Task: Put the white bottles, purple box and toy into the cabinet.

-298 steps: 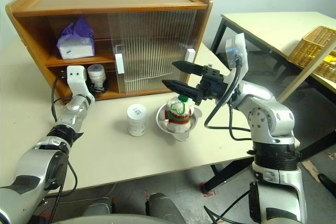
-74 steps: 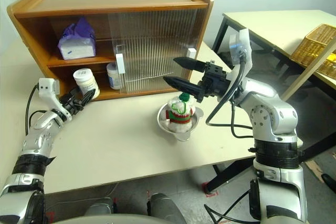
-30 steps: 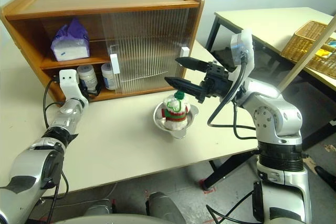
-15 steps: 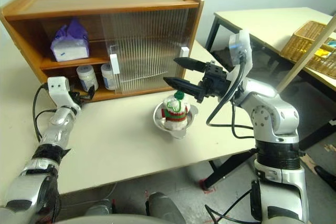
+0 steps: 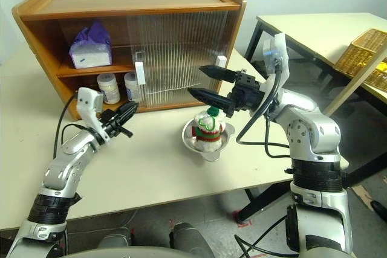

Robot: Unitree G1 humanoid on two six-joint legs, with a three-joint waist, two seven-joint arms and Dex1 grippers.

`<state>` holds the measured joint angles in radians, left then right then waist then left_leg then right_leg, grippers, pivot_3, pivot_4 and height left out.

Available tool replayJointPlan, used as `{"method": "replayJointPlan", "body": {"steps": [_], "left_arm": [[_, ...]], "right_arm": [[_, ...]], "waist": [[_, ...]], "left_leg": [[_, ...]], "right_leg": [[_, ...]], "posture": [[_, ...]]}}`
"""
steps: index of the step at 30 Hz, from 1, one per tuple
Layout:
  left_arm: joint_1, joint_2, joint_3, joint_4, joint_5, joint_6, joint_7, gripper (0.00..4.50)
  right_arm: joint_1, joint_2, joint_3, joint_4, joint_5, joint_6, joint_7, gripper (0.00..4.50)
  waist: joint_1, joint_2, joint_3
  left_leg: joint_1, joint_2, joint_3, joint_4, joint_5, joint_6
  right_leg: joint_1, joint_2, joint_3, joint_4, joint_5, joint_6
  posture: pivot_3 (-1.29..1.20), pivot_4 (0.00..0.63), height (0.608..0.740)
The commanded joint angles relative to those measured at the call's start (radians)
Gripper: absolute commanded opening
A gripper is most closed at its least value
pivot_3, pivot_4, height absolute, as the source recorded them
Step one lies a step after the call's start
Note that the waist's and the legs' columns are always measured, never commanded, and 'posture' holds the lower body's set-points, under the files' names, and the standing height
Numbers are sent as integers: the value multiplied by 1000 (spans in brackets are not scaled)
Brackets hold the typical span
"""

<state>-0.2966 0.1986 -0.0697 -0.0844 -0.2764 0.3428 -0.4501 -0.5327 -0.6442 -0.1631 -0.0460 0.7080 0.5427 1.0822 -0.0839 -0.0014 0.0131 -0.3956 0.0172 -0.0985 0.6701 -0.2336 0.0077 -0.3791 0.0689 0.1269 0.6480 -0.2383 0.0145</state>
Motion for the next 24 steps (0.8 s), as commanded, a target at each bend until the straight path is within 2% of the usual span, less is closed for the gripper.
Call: {"method": "replayJointPlan", "body": {"steps": [1, 7, 11, 17, 24], "left_arm": [[-64, -36, -34, 14, 2, 26, 3, 31], [-241, -156, -56, 203, 43, -22, 46, 31], [-342, -231, -55, 356, 113, -118, 143, 31], [-364, -275, -16, 432, 194, -184, 330, 31], [-362, -286, 29, 475, 225, -192, 453, 31]], "right_arm": [[-16, 3, 15, 2, -10, -8, 7, 4500], [-8, 4, 14, -14, -8, -7, 0, 4500], [-2, -2, 7, -20, -7, -7, -3, 4500], [5, -8, 1, -24, -6, -7, -4, 4500], [2, -13, 3, -19, -7, -7, -1, 4500]], "waist": [[2, 0, 0], [6, 0, 0], [2, -1, 1], [-17, -1, 1], [-24, -1, 1]], "left_leg": [[0, 0, 0, 0, 0, 0], [5, 1, -1, 2, 0, 0], [11, 1, -1, 2, -1, 0], [14, 1, -1, 2, -4, 0], [13, -1, -1, 2, -5, 2]], "right_leg": [[0, 0, 0, 0, 0, 0], [7, -1, 1, 0, 0, 0], [12, -2, 2, -1, -1, 2], [14, -2, 3, -2, -4, 6], [15, -2, 3, -4, -6, 9]], "posture": [[-135, 0, 740], [-149, 0, 740], [-164, 0, 740], [-173, 0, 740], [-165, 0, 740]]}}
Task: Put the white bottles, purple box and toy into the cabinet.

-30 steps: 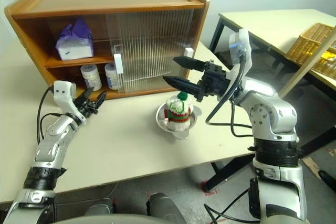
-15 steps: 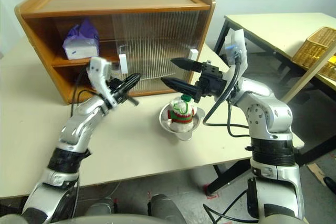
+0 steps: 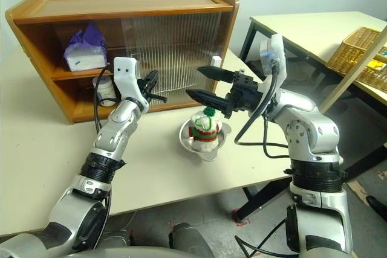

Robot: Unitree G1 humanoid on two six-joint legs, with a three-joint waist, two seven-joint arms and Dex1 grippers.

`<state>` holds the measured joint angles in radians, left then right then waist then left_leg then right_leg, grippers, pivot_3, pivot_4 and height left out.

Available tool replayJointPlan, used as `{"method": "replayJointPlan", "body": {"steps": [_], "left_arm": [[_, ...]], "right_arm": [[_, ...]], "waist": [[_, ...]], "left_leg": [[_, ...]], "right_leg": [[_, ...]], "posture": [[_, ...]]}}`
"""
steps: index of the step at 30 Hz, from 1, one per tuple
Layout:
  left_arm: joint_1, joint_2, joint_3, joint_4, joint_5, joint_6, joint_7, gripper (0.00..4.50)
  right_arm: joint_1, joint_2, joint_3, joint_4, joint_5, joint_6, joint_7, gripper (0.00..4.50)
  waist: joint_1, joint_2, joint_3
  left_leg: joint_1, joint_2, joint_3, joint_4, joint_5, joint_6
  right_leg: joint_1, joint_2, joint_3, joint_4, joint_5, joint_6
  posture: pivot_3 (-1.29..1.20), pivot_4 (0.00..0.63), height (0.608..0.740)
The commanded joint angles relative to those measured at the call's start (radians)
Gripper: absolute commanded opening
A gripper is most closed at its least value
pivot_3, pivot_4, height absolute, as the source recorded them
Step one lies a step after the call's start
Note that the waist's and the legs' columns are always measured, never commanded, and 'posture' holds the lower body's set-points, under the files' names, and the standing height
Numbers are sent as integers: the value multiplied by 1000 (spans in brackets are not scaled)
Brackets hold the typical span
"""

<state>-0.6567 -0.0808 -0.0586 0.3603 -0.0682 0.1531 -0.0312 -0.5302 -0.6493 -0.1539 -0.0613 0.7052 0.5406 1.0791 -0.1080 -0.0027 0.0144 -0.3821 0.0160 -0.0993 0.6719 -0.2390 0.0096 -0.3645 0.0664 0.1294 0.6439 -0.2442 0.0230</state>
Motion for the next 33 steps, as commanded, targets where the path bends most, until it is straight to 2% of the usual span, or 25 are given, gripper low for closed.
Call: {"method": "replayJointPlan", "body": {"steps": [1, 10, 16, 28, 33], "left_arm": [[-1, -7, 22, 35, 19, -3, 47, 31], [13, -4, 48, 21, 38, 6, 128, 31], [49, 17, 63, -78, 68, 26, 195, 31], [97, 53, 97, -196, 78, 93, 250, 31], [121, 53, 96, -264, 53, 116, 219, 31]], "right_arm": [[-3, -9, -6, -2, -4, -4, 4, 4500], [-14, -17, -3, 10, -6, -2, 12, 4500], [-18, -15, 1, 20, -8, -5, 17, 4500], [-41, -3, 17, 48, -17, -11, 29, 4500], [-50, 0, 21, 61, -21, -16, 36, 4500]], "waist": [[0, 0, 0], [-1, 0, 0], [-11, 0, 0], [-19, 0, 3], [-17, 0, 4]], "left_leg": [[0, 0, 0, 0, 0, 0], [0, -2, 0, 0, -2, 0], [1, -2, 0, 0, -2, 0], [1, -2, 0, 0, -2, 0], [1, -2, 0, 0, -3, -1]], "right_leg": [[0, 0, 0, 0, 0, 0], [3, -2, 0, -6, 0, 0], [3, -2, 0, -6, 0, 0], [2, -2, 0, -6, 0, 0], [2, -1, 0, -6, 1, -1]], "posture": [[-165, 0, 740], [-159, 0, 740], [-150, 3, 740], [-125, 13, 740], [-118, 13, 740]]}}
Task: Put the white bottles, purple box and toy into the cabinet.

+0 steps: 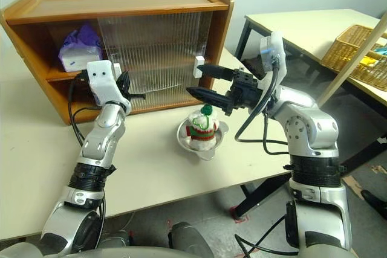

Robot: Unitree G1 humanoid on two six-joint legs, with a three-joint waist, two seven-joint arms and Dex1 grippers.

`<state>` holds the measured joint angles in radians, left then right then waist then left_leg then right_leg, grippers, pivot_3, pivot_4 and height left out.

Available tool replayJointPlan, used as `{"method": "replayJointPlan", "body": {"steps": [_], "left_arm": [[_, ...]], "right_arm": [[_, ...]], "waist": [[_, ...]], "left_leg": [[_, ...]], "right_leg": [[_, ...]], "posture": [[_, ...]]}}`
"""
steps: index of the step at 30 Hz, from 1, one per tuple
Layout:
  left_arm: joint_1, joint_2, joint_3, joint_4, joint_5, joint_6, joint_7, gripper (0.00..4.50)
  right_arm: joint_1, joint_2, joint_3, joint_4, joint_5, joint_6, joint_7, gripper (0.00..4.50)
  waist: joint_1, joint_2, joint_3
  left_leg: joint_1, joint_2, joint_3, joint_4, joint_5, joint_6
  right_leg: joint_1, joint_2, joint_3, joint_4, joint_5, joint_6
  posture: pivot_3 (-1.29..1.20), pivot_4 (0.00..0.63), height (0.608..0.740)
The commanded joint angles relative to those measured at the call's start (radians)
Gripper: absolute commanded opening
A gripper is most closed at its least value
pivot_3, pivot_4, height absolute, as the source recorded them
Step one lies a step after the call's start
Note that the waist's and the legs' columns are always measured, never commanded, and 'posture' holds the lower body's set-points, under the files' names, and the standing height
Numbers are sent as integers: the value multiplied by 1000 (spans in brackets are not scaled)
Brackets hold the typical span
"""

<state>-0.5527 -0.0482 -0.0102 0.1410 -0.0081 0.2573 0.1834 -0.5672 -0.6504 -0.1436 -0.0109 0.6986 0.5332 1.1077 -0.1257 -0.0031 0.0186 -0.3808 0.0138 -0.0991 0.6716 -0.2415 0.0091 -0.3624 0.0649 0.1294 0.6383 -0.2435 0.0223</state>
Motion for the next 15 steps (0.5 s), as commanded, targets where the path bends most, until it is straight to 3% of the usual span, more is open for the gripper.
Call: {"method": "replayJointPlan", "body": {"steps": [1, 10, 15], "left_arm": [[21, 22, 43, -52, -10, 13, -6, 31], [20, 26, -3, -64, -40, -20, -144, 31], [52, 25, 15, -90, -29, 6, -118, 31]], "right_arm": [[-15, 2, 11, 13, -16, -10, 9, 4500], [-18, 8, 11, 12, -22, -13, 12, 4500], [-19, 5, 10, 16, -24, -15, 18, 4500]], "waist": [[1, 0, 0], [30, 0, 0], [40, 0, 0]], "left_leg": [[0, 0, 0, 0, 0, 0], [0, 0, 0, 0, -1, -2], [-1, 0, 0, 0, -2, -2]], "right_leg": [[0, 0, 0, 0, 0, 0], [0, 0, 0, 0, 0, 0], [0, 0, 0, 0, -1, -1]], "posture": [[-118, 13, 740], [-120, 0, 740], [-116, 0, 740]]}}
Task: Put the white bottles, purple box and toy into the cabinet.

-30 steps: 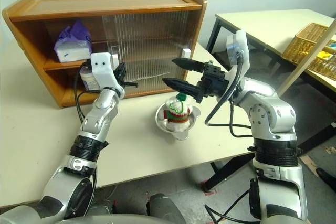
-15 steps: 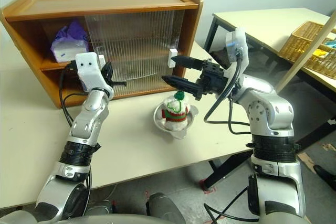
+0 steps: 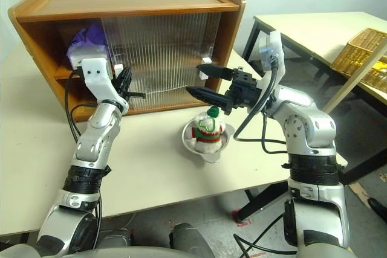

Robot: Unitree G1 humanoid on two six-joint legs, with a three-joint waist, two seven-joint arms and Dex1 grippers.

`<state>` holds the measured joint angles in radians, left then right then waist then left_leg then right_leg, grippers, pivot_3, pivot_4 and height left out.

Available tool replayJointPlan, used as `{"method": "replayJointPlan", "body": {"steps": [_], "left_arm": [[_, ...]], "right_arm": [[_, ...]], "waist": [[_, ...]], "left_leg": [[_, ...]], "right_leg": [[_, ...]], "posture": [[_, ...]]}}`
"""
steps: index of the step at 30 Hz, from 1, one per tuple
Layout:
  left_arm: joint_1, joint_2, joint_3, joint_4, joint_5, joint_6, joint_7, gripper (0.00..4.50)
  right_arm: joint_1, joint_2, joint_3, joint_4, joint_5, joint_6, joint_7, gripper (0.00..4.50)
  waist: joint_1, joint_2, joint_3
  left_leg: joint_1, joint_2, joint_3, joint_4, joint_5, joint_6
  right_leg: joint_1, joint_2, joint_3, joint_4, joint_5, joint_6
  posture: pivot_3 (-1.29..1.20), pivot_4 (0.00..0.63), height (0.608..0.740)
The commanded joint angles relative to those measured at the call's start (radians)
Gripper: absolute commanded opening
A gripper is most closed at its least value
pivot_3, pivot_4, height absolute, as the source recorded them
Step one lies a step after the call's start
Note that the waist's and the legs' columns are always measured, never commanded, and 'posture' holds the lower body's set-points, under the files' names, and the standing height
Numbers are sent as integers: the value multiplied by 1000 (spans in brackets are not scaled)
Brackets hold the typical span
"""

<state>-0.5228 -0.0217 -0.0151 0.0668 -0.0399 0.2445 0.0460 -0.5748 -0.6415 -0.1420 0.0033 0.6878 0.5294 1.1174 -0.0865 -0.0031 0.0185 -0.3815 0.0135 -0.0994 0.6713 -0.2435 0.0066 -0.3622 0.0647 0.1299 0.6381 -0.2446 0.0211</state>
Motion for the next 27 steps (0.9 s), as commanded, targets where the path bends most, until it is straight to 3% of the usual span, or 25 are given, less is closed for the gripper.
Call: {"method": "replayJointPlan", "body": {"steps": [1, 27], "left_arm": [[26, -1, 31, -16, 2, 25, 31, 31], [52, 64, 211, -8, 40, 38, 276, 31]], "right_arm": [[-12, -4, 8, 3, -14, -12, 10, 4500], [-30, 9, 16, 19, -25, -12, 15, 4500]], "waist": [[1, 0, 0], [-1, -1, 1]], "left_leg": [[0, 0, 0, 0, 0, 0], [10, -1, -2, -1, 1, 1]], "right_leg": [[0, 0, 0, 0, 0, 0], [5, 1, 0, 2, 3, -4]], "posture": [[-116, 0, 740], [-96, 6, 740]]}}
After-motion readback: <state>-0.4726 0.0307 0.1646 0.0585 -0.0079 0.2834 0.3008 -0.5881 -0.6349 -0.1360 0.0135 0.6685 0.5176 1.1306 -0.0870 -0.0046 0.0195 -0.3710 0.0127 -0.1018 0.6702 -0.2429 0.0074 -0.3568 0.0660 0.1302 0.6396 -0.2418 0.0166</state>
